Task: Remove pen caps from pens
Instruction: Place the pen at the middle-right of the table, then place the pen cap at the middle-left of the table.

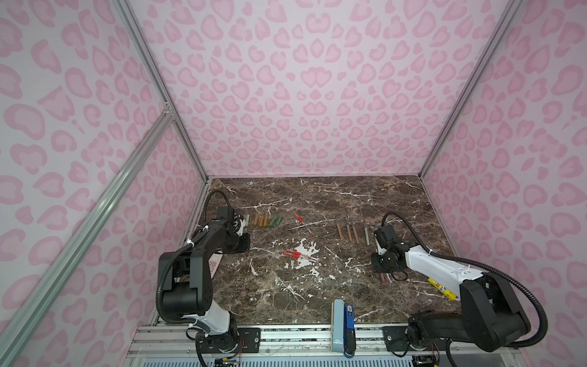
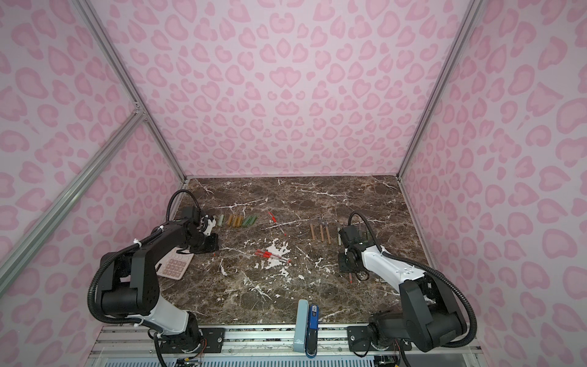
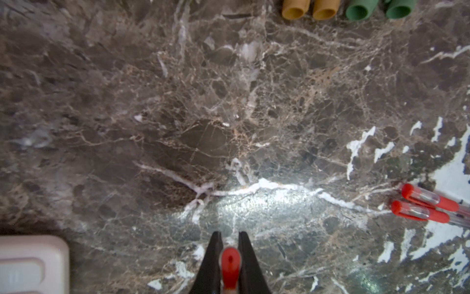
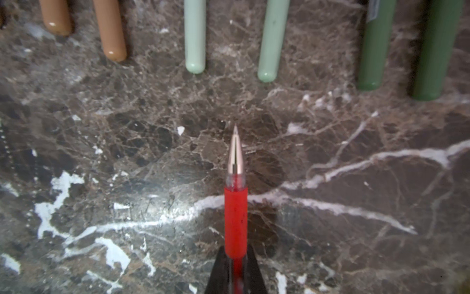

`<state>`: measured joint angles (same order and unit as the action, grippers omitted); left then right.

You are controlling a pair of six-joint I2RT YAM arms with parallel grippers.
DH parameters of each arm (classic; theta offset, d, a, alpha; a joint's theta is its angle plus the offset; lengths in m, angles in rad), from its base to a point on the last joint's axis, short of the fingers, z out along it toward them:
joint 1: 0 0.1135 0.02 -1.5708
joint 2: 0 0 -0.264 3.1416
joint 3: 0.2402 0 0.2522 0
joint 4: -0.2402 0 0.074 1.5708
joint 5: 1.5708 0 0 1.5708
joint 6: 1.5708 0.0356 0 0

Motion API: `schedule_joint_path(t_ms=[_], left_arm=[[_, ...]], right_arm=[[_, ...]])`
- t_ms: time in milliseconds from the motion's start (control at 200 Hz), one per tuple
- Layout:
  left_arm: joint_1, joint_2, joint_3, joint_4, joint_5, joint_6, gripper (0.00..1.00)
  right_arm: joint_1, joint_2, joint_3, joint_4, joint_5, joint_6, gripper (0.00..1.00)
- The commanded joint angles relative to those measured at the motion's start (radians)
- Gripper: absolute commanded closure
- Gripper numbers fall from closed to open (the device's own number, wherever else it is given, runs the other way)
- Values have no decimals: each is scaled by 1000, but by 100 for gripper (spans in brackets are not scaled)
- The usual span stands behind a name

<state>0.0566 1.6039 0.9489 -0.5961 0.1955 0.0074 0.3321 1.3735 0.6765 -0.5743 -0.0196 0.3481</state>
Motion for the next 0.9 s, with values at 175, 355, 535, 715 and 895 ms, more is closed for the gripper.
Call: schedule_joint_path(t_ms=[175, 355, 535, 715, 895], left_arm=[[-1, 32, 16, -13, -35, -12, 90], [-1, 48, 30, -26, -41, -14, 88], [-1, 70, 43, -35, -50, -16, 88], [0, 91, 34, -17, -56, -14, 86], [-1, 101, 34, -11, -67, -17, 82]], right_arm=[[3, 25, 7, -12, 16, 10, 78], [7, -4, 3, -15, 14, 10, 72], [6, -68, 14, -30, 21, 2, 68], [5, -199, 3, -9, 27, 19, 59], [5, -331, 7, -16, 71, 26, 48]])
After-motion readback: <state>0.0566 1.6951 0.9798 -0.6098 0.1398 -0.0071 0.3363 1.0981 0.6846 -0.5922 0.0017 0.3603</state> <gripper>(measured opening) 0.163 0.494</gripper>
